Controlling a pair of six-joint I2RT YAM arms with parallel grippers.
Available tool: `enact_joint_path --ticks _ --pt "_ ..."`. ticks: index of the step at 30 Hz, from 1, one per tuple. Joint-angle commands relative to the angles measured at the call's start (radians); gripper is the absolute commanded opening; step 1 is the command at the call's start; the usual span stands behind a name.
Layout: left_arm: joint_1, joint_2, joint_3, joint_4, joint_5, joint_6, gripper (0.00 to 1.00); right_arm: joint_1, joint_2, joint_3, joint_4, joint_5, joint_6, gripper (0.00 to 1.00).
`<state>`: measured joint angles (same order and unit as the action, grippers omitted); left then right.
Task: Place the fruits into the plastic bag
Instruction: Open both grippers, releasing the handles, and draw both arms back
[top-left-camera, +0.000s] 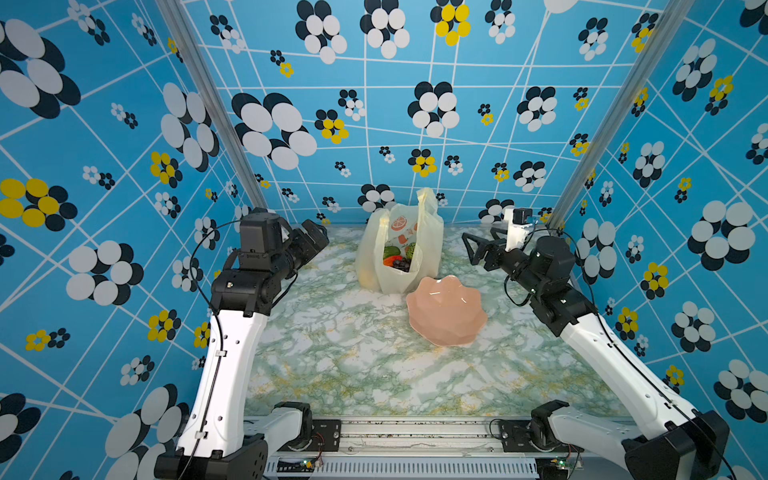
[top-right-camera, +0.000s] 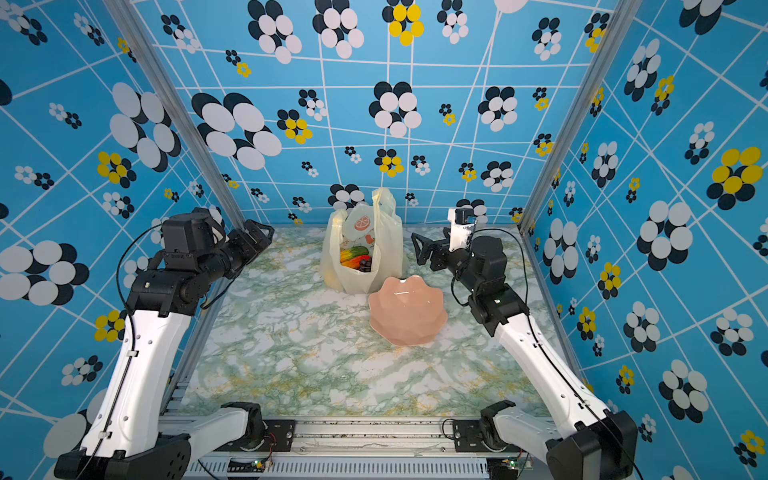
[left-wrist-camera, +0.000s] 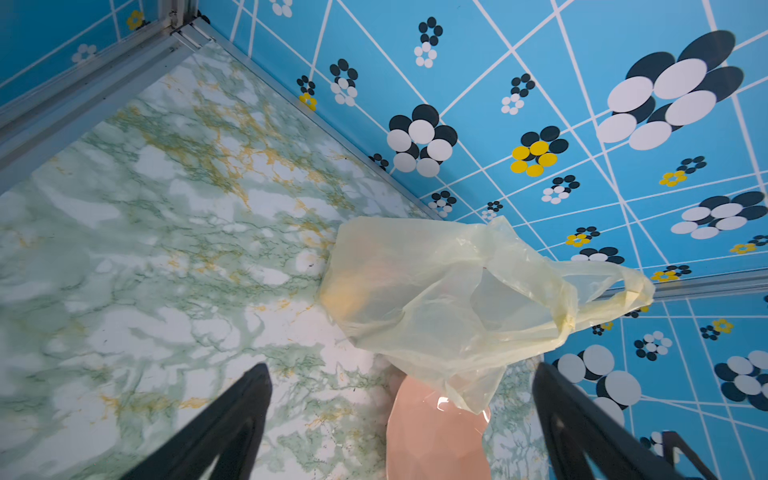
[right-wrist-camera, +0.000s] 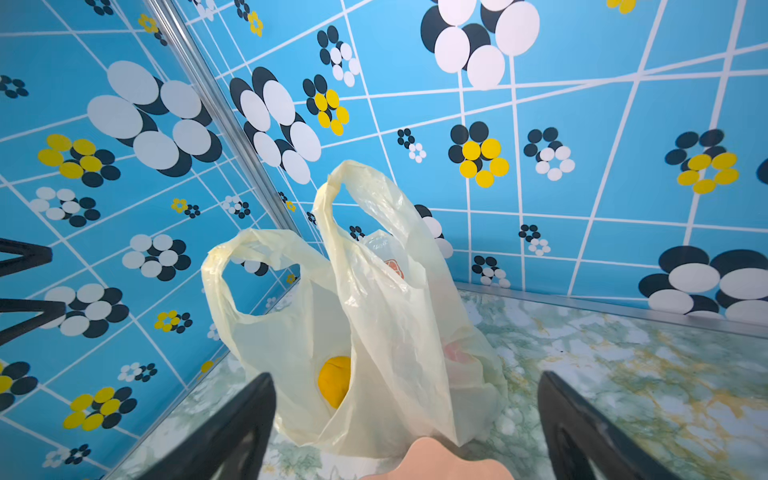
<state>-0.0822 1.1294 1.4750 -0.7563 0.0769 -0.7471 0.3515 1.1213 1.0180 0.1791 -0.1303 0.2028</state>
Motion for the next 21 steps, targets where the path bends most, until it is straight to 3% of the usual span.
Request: enact_joint_path --ticks 1,5,8,16,21 --pt "-0.039 -0.089 -0.112 0.134 -0.164 0.086 0.99 0.005 -0.078 -0.035 0.238 0.066 -0.119 0.99" --pt "-0.096 -0.247 -0.359 0.417 -0.314 0.176 0.99 0.005 -0.141 -0.091 0.195 0.146 -0.148 0.99" --pt "-0.112 -0.333 -0.512 0.564 -0.333 0.241 0.99 0.003 -0.193 -0.137 0.166 0.215 -0.188 0.99" --pt "-0.123 -0.436 -0.682 0.646 -0.328 0.367 0.99 -0.04 -0.344 -0.301 0.142 0.418 -0.185 0.99" --pt "-0.123 -0.498 -0.783 0.708 -0.331 0.458 0.99 -0.064 -0.403 -0.382 0.087 0.459 -0.15 0.99"
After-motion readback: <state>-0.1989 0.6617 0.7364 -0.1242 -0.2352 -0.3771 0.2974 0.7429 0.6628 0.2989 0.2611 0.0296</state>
